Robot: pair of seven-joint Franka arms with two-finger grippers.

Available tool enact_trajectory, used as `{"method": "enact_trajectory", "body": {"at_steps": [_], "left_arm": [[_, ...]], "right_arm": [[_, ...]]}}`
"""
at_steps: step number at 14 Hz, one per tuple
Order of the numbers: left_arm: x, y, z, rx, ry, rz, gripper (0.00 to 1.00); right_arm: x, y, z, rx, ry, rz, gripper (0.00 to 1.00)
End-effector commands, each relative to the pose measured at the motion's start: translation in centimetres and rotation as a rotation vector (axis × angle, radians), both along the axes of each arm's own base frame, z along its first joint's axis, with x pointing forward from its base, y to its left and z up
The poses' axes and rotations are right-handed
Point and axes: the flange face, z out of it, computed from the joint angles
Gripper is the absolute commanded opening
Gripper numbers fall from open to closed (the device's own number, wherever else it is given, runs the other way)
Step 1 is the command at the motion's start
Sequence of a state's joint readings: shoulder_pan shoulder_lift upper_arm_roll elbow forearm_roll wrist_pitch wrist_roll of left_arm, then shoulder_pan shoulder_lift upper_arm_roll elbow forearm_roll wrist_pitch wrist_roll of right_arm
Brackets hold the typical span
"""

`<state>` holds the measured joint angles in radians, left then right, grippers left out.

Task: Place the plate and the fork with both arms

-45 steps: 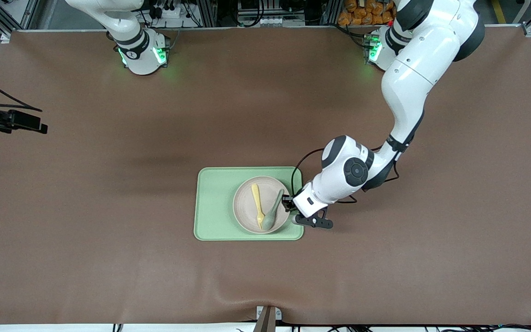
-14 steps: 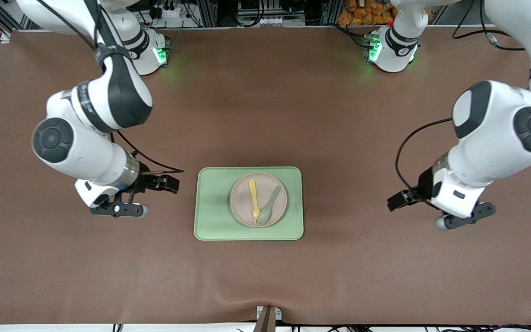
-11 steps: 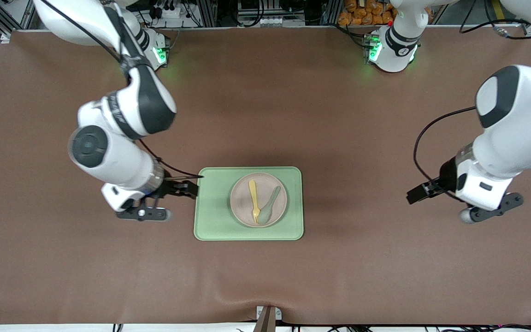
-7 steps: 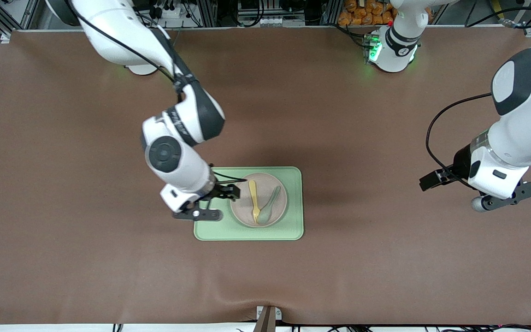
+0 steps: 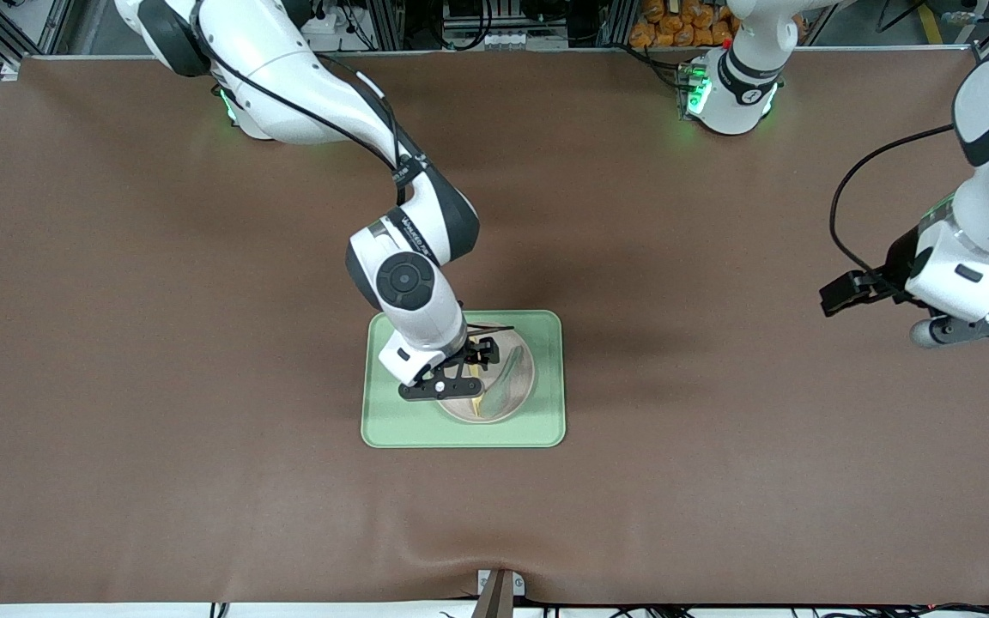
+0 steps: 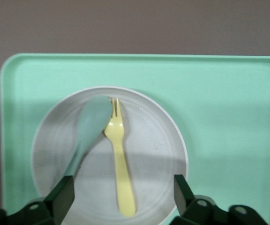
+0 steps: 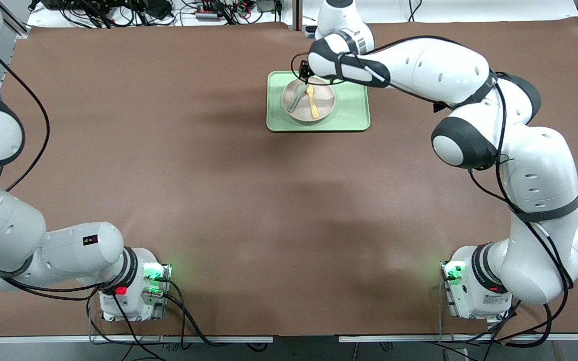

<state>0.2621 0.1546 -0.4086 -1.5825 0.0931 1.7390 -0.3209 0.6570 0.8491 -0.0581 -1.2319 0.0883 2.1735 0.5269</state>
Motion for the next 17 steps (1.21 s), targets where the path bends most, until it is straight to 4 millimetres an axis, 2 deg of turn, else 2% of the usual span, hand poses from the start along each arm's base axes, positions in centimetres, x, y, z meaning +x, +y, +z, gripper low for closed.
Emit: {"method": "enact_trajectory", "body": {"at_steps": [1,4,6,9,13,17], "left_arm": [[-2.1,1.0,1.0,0.046,0.006,-0.03,1.0],[-2.5,0.4,1.5,0.05,0.01,-0.033,1.0],[-2.9,0.9,2.0,0.056,0.012,-0.045,1.0],[-3.0,1.5,1.9,0.059,0.03,-0.097,1.0],[-3.6,1.4,1.8,0.066,0.038,-0.099,1.0],[-4.1,1.3,2.1,0.074,0.036,-0.101,1.0]], "right_arm": [[0.4,0.1,-1.2,-0.033,-0.013,0.0,0.86],[-0.5,0.9,-3.1,-0.065,-0.005,0.027,0.81],[-1.6,2.2,-3.9,-0.07,0.003,0.047,0.79],[-2.0,2.6,-4.4,-0.074,0.008,0.036,0.78],[-2.2,2.7,-5.7,-0.089,0.008,0.045,0.69],[-2.1,2.6,-6.6,-0.092,-0.002,0.048,0.69]]}}
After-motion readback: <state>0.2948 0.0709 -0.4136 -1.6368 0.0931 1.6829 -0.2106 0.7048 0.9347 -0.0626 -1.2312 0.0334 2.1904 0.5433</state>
